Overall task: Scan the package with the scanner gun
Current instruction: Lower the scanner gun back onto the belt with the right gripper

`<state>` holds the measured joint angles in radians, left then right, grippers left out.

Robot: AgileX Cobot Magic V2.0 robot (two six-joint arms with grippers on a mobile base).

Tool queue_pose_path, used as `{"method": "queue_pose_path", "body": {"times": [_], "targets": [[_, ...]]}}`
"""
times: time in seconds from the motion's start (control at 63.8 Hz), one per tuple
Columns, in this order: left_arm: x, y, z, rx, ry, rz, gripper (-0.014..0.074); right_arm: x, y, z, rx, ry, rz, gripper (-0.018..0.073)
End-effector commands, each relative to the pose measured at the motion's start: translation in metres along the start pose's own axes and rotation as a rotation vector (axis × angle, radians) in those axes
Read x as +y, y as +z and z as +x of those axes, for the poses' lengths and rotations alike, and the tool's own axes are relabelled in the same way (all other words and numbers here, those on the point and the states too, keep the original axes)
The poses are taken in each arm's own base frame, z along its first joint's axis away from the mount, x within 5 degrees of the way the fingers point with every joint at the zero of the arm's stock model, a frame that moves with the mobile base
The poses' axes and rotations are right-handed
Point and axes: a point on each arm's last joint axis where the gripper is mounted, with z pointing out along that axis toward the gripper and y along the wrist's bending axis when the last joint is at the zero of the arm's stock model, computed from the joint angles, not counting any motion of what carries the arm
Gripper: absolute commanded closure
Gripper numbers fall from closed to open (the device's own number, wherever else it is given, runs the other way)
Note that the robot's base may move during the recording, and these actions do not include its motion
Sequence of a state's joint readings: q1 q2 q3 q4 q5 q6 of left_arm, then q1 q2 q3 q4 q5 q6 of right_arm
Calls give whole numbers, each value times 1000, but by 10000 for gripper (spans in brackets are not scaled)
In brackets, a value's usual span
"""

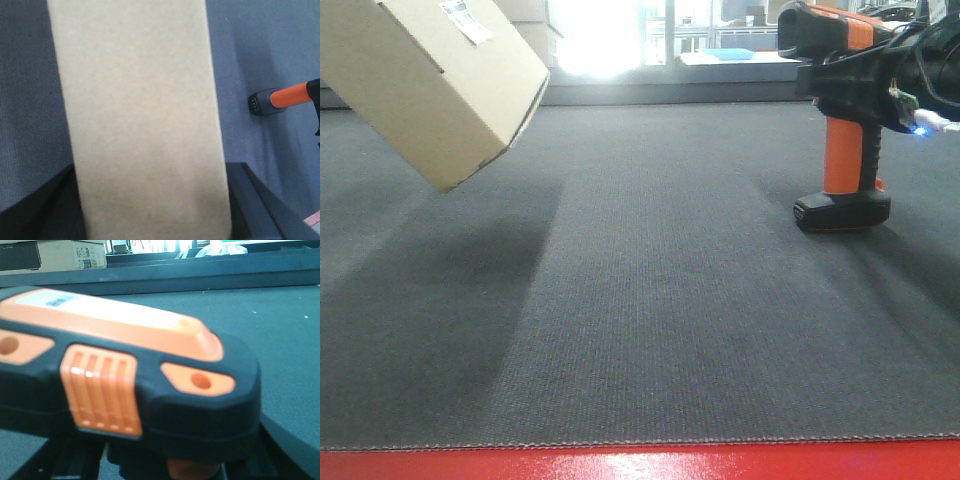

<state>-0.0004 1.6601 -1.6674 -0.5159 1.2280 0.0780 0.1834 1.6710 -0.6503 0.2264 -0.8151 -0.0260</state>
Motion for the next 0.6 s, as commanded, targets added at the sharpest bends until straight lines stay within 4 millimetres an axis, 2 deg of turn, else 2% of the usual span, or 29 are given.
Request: {"method": "queue_pose_path", "body": {"times": [0.0, 0.11, 0.173, 0.251, 0.423, 0.502, 0.58], "targets": [[-5, -4, 1, -17, 4, 19, 707, 1, 0, -4, -14, -1, -6, 720], [-5, -4, 1, -17, 4, 19, 707, 1, 0, -4, -14, -1, -6, 713], [-5, -4, 1, -17, 4, 19, 707, 1, 0, -4, -9, -1, -6, 655], [-5, -4, 1, -17, 4, 19, 707, 1, 0, -3, 0, -1, -6, 524], [-5, -4, 1, -17, 4, 19, 707, 1, 0, -2, 13, -1, -7, 140], [-5, -4, 1, -17, 4, 19, 707, 1, 0, -1, 21, -1, -7, 43], [-5, -4, 1, -17, 4, 19, 707, 1, 0, 0, 34, -1, -7, -10]]}}
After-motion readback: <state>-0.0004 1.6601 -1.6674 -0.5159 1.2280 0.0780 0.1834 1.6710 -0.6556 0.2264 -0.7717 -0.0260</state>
